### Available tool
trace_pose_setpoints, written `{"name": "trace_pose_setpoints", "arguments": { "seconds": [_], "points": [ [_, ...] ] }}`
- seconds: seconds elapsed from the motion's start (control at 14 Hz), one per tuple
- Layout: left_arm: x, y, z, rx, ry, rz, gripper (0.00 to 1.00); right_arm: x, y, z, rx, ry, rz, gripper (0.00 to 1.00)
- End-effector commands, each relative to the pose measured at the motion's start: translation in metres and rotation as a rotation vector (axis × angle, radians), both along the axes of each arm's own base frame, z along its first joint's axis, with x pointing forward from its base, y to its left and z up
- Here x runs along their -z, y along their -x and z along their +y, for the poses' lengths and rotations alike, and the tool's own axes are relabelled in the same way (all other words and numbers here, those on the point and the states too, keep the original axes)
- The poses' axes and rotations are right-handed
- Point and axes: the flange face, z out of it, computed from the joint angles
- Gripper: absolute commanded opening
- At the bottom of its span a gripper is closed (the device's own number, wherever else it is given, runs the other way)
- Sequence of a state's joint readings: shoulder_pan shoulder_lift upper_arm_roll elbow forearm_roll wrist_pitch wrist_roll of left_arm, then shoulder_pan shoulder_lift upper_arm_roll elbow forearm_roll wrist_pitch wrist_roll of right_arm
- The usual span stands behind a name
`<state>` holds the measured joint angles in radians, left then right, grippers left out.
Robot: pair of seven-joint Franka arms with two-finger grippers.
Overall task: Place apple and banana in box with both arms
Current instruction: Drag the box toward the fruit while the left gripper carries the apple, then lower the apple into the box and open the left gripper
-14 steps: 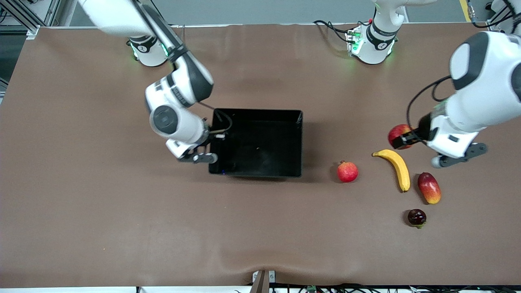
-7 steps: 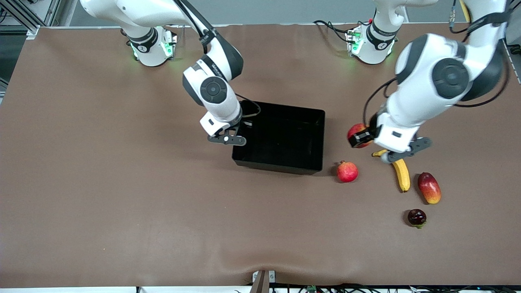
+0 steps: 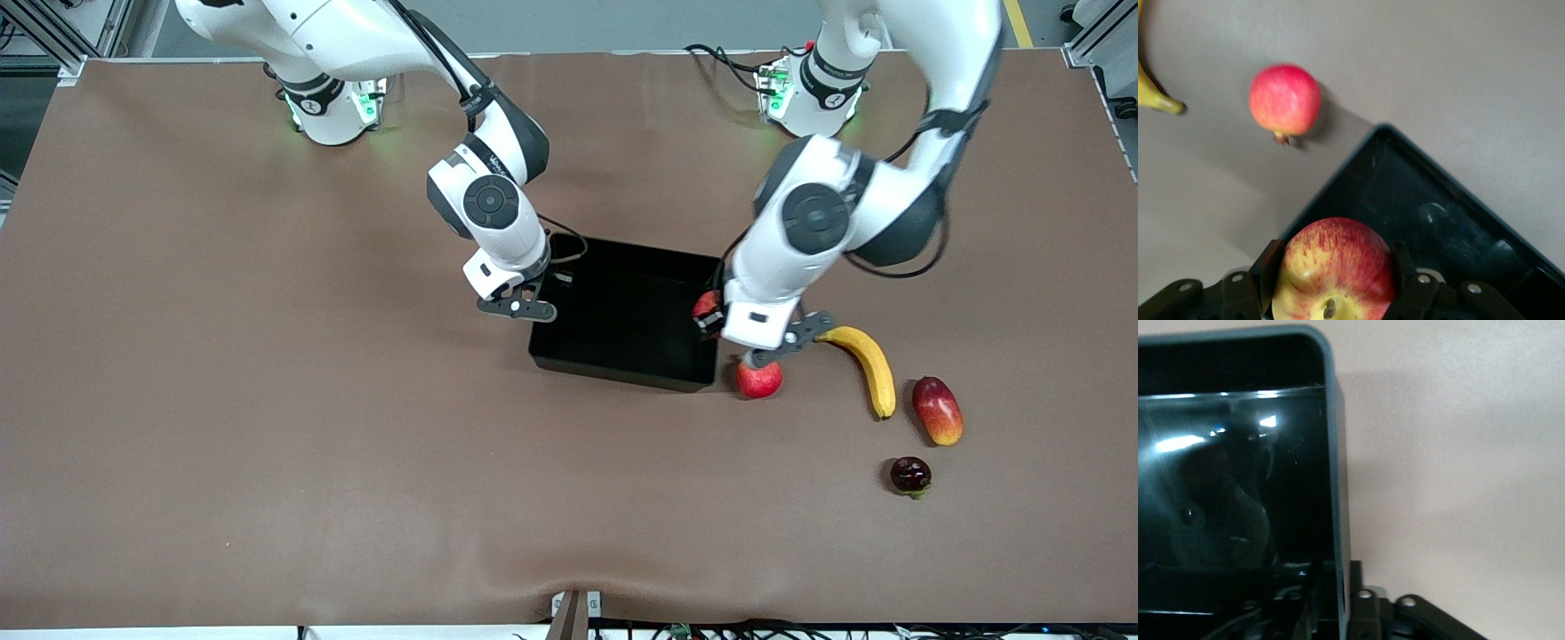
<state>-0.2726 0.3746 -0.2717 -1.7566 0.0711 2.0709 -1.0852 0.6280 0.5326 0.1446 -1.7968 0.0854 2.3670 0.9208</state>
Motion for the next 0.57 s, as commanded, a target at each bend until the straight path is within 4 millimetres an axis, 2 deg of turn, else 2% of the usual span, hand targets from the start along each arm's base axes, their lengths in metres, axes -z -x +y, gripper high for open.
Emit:
{"name": "trace_pose_setpoints", "arguments": {
  "seconds": [0.0, 0.21, 0.36, 0.5],
  "points": [
    [0.021, 0.009, -0.023, -0.039, -0.026, -0.010, 0.00, -0.024, -0.013, -0.001, 0.086, -0.001, -0.013, 1.00],
    [0.062, 0.021, -0.043, -0.022, -0.075, -0.001, 0.00, -0.042, -0.025, -0.010, 0.081, 0.042, 0.037, 1.00],
    [0.091, 0.023, -0.047, -0.028, -0.103, 0.004, 0.00, -0.065, -0.030, -0.024, 0.091, 0.064, 0.056, 1.00],
    [0.116, 0.030, -0.059, -0.017, -0.094, 0.014, 0.00, -0.090, -0.039, -0.042, 0.107, 0.058, 0.036, 1.00]
  ]
}}
